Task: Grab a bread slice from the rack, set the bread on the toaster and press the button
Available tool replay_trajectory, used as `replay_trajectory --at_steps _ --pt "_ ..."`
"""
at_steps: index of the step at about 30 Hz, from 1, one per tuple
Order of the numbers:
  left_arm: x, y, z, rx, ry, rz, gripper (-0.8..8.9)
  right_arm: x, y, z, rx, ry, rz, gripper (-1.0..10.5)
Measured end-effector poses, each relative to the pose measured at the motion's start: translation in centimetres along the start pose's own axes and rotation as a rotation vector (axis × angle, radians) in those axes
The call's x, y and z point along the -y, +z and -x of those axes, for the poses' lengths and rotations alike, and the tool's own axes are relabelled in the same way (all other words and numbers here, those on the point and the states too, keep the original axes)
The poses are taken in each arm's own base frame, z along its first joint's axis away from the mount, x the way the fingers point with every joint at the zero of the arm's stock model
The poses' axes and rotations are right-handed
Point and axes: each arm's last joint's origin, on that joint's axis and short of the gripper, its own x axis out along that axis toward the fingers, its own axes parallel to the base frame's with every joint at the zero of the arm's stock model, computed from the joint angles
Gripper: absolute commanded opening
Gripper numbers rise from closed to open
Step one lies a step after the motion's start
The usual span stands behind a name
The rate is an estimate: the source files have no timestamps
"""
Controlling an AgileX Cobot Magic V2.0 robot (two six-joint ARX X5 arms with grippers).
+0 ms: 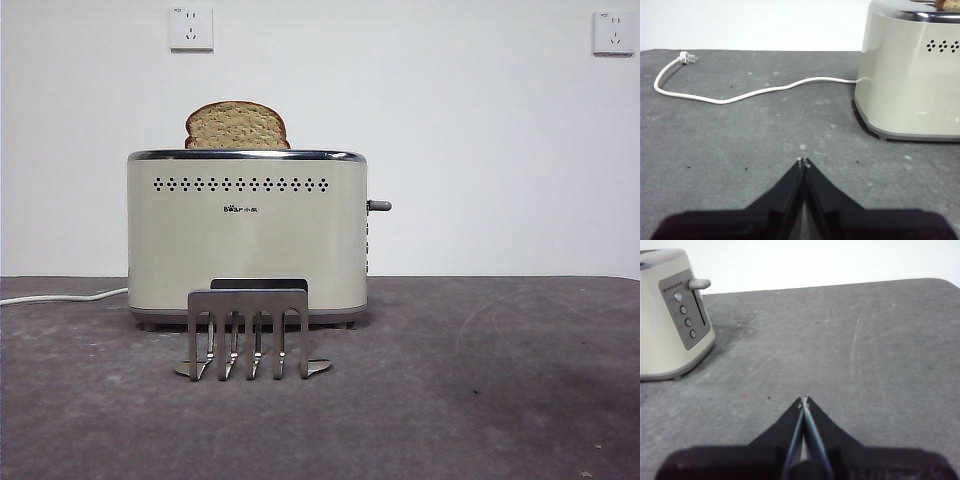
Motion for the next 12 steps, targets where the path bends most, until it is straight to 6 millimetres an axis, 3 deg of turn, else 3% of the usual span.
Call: replay_trajectory --at_steps 12 --pt "0.00 0.00 0.00 0.000 0.000 0.000 -0.04 0.00 0.00 0.00 0.000 0.000 -0.012 0.0"
